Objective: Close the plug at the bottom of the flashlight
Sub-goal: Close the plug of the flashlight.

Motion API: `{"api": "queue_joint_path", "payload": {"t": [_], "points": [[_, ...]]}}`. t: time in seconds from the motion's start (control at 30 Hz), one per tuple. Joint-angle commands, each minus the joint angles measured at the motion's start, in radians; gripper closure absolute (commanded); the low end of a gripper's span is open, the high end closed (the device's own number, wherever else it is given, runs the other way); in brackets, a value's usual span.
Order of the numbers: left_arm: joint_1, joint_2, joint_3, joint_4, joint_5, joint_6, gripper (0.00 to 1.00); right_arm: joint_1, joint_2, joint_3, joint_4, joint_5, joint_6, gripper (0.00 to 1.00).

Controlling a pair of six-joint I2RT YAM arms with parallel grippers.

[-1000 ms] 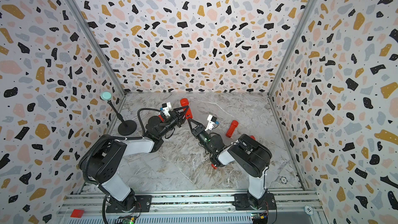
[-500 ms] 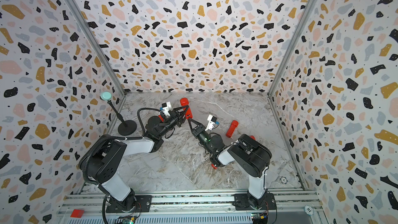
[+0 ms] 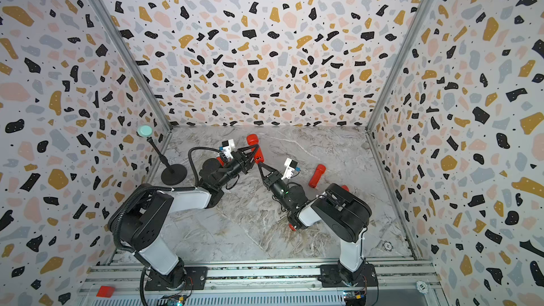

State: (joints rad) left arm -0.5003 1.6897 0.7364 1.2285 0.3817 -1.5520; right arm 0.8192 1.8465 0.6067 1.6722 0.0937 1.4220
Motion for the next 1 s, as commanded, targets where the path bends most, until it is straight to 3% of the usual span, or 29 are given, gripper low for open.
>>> {"api": "queue_joint_path", "payload": {"t": [0.0, 0.97], "points": [[-0.043, -0.047, 0.012, 0.121, 0.141, 0.004, 1.00, -0.035, 0.010, -0.013, -0.081, 0.114, 0.012, 0.77], [-0.008, -0.074, -0.024, 0.219, 0.105, -0.039, 1.00, -0.011, 0.020, -0.073, -0.215, 0.153, 0.042, 0.75]]}}
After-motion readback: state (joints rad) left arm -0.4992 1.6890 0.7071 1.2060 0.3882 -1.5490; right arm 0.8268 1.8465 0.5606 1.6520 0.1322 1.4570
